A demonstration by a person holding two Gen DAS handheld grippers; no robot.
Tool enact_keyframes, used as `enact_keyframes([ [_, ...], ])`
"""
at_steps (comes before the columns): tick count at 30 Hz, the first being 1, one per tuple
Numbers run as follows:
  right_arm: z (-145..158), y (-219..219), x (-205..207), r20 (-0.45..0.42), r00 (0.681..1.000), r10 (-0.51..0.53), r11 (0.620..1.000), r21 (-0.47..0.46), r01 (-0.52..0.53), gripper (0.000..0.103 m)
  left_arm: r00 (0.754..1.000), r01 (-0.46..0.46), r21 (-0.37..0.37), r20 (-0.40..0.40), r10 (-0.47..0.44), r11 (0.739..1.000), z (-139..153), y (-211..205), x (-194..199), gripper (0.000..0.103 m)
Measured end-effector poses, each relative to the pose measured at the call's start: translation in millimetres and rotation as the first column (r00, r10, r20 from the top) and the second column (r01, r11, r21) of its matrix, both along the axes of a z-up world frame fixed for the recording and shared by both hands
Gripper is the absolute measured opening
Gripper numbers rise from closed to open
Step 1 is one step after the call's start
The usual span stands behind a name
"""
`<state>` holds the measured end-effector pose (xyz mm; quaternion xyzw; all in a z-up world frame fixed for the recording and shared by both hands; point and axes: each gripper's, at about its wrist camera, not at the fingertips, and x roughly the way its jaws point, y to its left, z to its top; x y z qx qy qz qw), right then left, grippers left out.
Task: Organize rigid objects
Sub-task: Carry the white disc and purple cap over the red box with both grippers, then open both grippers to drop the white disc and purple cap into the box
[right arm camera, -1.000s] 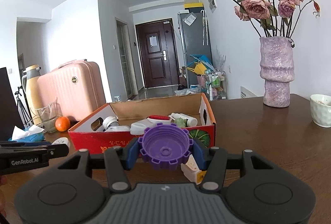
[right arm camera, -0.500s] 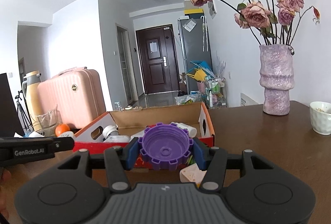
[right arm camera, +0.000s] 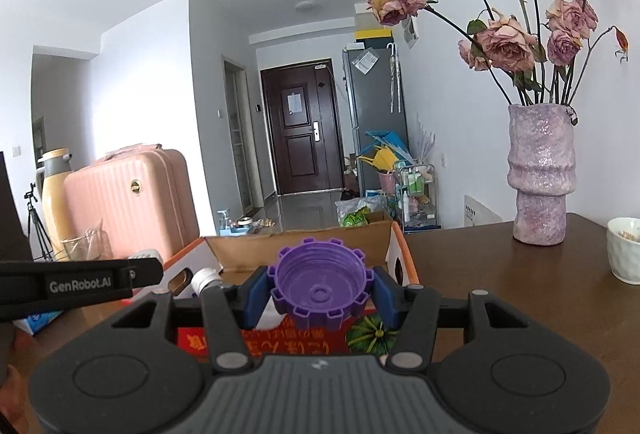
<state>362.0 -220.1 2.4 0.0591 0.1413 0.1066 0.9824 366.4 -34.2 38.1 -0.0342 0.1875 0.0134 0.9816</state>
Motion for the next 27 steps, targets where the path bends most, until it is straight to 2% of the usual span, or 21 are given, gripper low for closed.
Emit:
enact_keyframes([
  [9, 3.5, 7.1, 25.7, 0.008, 1.000, -0.003, 1.000, 0.006, 0.003, 0.053, 1.000, -0.027, -0.041, 0.015, 0.027, 0.999, 5.2, 5.2, 27.0, 0.040],
  [27, -4.2, 7.1, 83.4, -0.029, 0.999, -0.026, 1.000, 0.009, 0.026, 0.053, 1.000, -0.026, -0.037, -0.004, 0.026, 0.999, 1.9, 0.4, 83.9, 0.040],
])
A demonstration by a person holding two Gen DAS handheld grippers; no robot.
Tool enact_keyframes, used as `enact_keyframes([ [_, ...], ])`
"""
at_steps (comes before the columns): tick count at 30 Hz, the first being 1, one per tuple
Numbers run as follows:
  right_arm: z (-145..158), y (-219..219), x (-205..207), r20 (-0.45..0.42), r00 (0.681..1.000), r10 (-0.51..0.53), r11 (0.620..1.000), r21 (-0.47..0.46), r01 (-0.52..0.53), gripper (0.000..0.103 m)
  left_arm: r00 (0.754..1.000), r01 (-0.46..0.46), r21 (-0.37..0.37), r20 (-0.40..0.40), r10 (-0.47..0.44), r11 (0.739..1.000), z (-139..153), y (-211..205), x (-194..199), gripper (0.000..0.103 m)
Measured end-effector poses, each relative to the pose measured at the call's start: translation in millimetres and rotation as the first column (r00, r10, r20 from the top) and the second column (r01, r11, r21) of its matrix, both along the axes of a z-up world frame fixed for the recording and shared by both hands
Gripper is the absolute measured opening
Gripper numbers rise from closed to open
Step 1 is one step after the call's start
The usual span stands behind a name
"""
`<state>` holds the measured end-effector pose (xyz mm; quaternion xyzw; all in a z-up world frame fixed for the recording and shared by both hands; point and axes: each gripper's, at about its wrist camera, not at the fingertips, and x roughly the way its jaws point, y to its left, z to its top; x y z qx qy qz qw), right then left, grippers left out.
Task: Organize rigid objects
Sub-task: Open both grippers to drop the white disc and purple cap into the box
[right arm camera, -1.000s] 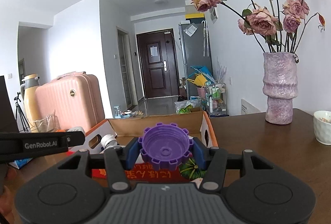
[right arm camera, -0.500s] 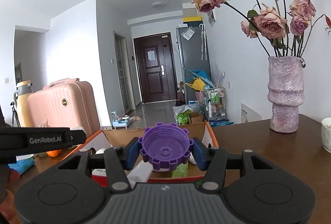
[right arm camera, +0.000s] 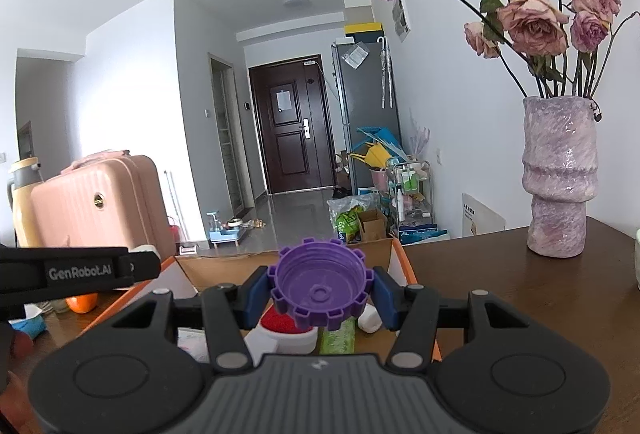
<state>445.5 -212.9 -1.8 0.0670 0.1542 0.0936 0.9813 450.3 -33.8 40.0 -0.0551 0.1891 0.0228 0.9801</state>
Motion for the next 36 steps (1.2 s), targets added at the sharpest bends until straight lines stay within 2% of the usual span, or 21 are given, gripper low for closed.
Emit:
enact_keyframes([
  [15, -8.4, 8.9, 36.5, -0.022, 1.000, 0.009, 0.999, -0.035, -0.010, 0.053, 0.999, -0.012, 0.029, -0.038, 0.013, 1.000, -11.1, 2.5, 35.7, 0.040],
  [36, -17.0, 10.7, 64.8, -0.070, 0.997, 0.011, 0.997, -0.072, -0.016, 0.053, 0.994, -0.043, 0.082, -0.094, 0.051, 0.996, -29.1, 8.8, 71.6, 0.040],
])
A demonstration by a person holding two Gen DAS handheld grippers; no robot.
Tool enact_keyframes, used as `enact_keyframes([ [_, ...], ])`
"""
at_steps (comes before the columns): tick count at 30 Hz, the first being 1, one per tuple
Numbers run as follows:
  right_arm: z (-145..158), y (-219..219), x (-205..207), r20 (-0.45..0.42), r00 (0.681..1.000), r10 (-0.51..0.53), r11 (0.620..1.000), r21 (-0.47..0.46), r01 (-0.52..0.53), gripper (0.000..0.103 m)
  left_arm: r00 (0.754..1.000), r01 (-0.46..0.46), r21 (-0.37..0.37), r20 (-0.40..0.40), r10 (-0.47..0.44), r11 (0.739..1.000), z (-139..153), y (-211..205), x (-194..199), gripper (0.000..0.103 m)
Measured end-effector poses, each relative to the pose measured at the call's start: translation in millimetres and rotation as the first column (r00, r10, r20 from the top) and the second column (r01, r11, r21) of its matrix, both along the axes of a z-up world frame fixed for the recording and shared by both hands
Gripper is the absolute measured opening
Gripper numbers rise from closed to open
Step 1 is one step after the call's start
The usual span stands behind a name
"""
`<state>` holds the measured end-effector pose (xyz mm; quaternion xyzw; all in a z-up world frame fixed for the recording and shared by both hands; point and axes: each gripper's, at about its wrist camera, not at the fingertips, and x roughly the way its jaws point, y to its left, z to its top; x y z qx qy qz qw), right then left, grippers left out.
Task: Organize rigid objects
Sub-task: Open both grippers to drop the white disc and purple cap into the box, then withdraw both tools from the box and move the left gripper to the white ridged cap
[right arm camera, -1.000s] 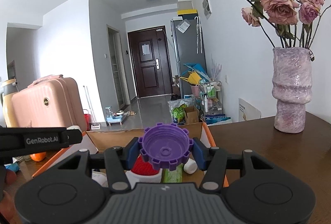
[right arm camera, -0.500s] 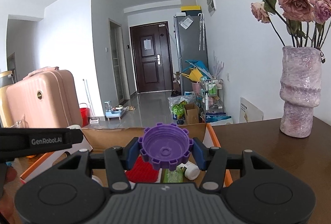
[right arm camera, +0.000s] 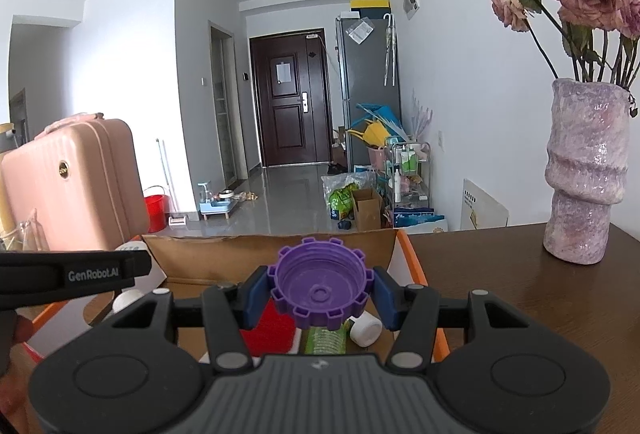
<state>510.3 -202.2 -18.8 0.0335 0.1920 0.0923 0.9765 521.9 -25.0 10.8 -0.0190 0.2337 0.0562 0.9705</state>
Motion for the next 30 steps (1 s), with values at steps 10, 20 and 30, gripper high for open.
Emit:
enact_keyframes([
  [10, -0.6, -0.2, 3.3, -0.010, 1.000, 0.006, 1.000, -0.005, -0.006, 0.053, 1.000, 0.002, 0.013, -0.014, -0.002, 1.000, -6.2, 1.6, 4.1, 0.040],
  [20, -2.6, -1.8, 7.4, -0.038, 0.999, -0.018, 1.000, -0.024, 0.017, 0.098, 0.997, -0.072, 0.018, 0.020, 0.072, 0.997, -1.2, 7.6, -1.6, 0.103],
  [30, -5.2, 1.2, 5.7, -0.041, 0.999, -0.027, 0.999, -0.036, 0.025, 0.103, 0.996, -0.085, 0.007, 0.005, 0.085, 0.996, -1.9, 11.3, 1.0, 0.103],
])
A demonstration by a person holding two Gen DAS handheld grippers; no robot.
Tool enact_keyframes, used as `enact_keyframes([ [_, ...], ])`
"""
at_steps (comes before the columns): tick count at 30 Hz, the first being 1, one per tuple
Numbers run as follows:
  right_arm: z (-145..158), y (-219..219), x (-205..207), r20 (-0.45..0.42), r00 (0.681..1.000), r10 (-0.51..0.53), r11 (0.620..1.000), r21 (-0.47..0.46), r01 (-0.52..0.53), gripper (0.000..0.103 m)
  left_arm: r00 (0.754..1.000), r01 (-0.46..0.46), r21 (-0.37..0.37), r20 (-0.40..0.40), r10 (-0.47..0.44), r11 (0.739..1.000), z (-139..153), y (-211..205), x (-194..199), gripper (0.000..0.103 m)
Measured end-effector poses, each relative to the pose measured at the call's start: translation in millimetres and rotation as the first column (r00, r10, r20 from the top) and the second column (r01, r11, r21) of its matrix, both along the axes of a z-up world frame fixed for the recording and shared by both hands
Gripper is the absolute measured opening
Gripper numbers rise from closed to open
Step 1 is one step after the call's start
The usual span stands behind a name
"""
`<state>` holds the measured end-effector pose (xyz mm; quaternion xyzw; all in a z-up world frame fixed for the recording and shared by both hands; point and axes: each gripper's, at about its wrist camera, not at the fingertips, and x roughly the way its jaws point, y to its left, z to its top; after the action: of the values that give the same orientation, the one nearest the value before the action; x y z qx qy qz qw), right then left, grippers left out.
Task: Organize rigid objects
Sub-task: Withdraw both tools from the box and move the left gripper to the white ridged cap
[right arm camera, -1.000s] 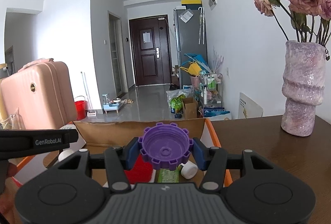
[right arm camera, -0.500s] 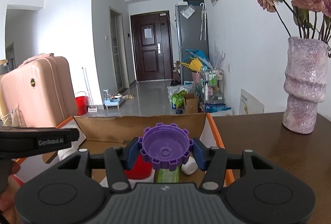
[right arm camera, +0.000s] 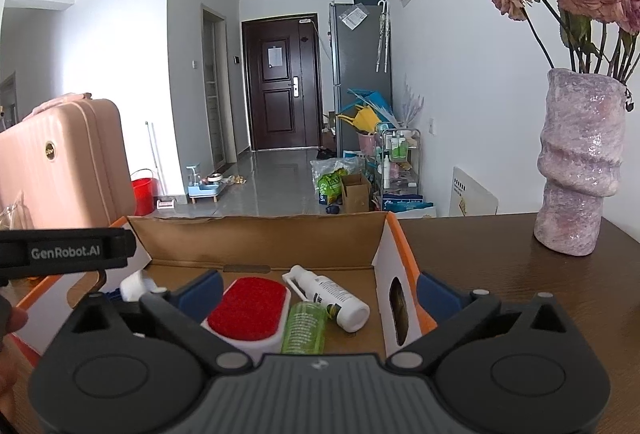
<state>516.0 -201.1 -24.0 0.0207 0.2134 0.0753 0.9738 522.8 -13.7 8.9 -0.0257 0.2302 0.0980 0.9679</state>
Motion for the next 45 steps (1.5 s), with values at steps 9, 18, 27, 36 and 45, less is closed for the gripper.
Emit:
enact_keyframes([
  [9, 2.6, 0.0, -4.1, 0.010, 1.000, 0.002, 1.000, 0.005, -0.002, 0.103, 1.000, -0.008, -0.003, -0.004, 0.008, 1.000, 1.1, 0.0, -1.2, 0.103],
  [18, 7.8, -0.7, -13.6, 0.034, 0.999, -0.001, 1.000, 0.019, 0.000, 0.103, 1.000, -0.012, -0.008, 0.013, 0.012, 1.000, 8.4, -0.4, -10.6, 0.103],
  [27, 12.4, -0.4, -30.9, 0.061, 0.998, 0.007, 1.000, 0.016, -0.008, 0.103, 0.999, -0.013, -0.007, 0.035, 0.013, 1.000, 14.6, 4.3, -31.1, 0.103],
  [36, 16.7, -0.7, -58.2, 0.093, 0.995, 0.018, 0.999, 0.026, -0.020, 0.103, 0.999, -0.011, -0.001, 0.048, 0.011, 1.000, 17.8, 12.2, -55.7, 0.103],
  [45, 19.7, -2.9, -90.5, 0.123, 0.992, 0.023, 0.999, 0.040, -0.028, 0.103, 0.998, -0.017, 0.011, 0.058, 0.016, 1.000, 19.6, 17.6, -86.6, 0.103],
])
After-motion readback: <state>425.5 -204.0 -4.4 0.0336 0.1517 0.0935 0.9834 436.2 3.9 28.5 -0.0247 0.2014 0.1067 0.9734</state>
